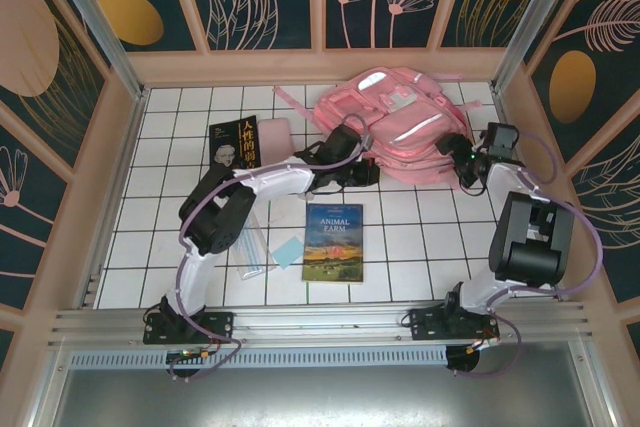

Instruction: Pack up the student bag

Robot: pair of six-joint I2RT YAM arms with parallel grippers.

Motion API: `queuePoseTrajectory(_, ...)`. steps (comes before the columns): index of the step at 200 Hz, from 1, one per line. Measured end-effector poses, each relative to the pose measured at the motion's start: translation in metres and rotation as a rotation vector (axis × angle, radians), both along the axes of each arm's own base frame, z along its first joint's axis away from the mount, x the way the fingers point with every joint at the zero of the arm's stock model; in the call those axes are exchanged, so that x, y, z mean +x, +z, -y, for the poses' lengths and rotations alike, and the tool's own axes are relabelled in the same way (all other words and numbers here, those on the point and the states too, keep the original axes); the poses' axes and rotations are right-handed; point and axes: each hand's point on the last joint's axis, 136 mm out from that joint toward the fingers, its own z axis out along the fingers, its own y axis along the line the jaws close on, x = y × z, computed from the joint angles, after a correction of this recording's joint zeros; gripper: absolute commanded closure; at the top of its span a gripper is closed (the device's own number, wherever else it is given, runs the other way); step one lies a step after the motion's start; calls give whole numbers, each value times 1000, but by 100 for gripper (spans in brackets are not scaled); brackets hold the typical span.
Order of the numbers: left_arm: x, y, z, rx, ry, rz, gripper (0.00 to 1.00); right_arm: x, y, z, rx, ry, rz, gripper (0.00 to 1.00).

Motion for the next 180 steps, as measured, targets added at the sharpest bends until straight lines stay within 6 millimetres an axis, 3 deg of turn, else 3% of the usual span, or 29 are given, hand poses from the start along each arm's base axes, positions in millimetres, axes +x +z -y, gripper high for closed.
queuePoseTrajectory(15, 8, 0, 8, -11, 0, 2, 100, -9, 10, -5, -2, 9, 29, 5)
queuePoseTrajectory(39, 20, 7, 18, -34, -8, 10, 100, -42, 21, -21, 41, 28, 59, 3)
queuePoseTrajectory(69, 19, 18, 27, -57, -27, 19, 100, -71, 17, -48, 144, 61, 54, 4)
queuePoseTrajectory(90, 17, 17, 28, -58, -34, 13, 100, -78, 9, -70, 200, 88, 23, 4)
queuePoseTrajectory(116, 12, 5, 23, -43, -34, -2, 100, -63, 8, -88, 251, 100, 43, 11)
queuePoseTrajectory(128, 7, -4, 18, -27, -33, -17, 100, -52, 4, -88, 266, 82, 55, 22)
queuePoseTrajectory(137, 3, -11, 14, -17, -33, -27, 100, -46, -3, -87, 266, 59, 51, 38)
queuePoseTrajectory(151, -2, -17, 9, -6, -33, -37, 100, -39, -15, -87, 254, 42, 38, 83)
queuePoseTrajectory(159, -3, -19, 8, -3, -33, -41, 100, -37, -21, -88, 254, 39, 28, 100)
queuePoseTrajectory(180, -2, -28, 0, 10, -23, -53, 100, -37, -27, -89, 264, 26, 13, 100)
